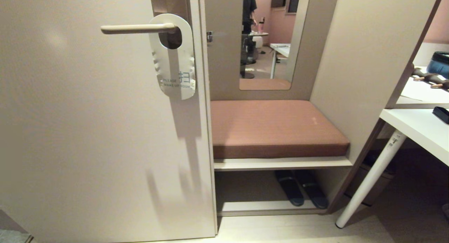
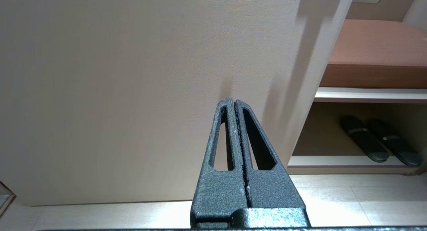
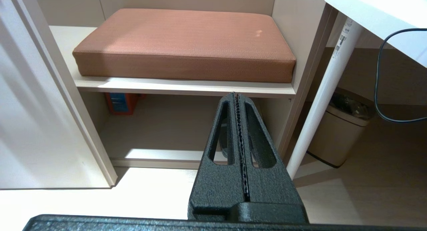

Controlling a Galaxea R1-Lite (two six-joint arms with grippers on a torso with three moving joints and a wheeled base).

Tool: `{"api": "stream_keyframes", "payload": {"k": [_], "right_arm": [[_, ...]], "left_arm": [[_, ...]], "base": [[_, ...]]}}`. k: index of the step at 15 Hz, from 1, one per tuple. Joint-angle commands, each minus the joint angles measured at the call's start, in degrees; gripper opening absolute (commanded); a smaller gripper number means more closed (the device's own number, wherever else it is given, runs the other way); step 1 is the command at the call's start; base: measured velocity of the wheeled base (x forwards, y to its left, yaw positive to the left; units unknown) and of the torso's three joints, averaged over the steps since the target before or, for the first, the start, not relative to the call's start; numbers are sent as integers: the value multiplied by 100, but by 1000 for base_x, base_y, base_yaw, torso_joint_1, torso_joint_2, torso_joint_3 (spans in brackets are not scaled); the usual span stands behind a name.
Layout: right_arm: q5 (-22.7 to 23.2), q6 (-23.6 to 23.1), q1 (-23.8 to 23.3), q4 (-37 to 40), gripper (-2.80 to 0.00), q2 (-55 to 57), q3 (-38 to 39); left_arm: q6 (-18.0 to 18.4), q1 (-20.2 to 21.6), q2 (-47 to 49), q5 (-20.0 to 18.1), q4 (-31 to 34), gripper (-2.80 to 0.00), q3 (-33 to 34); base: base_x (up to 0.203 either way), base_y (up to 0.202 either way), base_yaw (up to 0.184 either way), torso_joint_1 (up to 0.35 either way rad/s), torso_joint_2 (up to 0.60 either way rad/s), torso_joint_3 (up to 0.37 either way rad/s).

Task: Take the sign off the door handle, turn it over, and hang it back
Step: Take down the sign

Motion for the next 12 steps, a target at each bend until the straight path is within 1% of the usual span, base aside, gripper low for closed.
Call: {"api": "stream_keyframes", "payload": {"k": [1, 7, 9, 12], "right_arm": [[4, 0, 0, -2, -280, 0, 0], [4, 0, 0, -2, -280, 0, 0], [4, 0, 0, -2, -280, 0, 0], [4, 0, 0, -2, -280, 0, 0]], "left_arm": [[-3, 0, 0, 3, -2, -280, 0], [-3, 0, 0, 3, -2, -280, 0], [-12, 0, 0, 3, -2, -280, 0], [-12, 0, 0, 3, -2, -280, 0]], "base": [[0, 0, 0, 0, 0, 0], [0, 0, 0, 0, 0, 0], [-1, 127, -5, -2, 4, -4], [0, 197, -4, 4, 1, 2]]}}
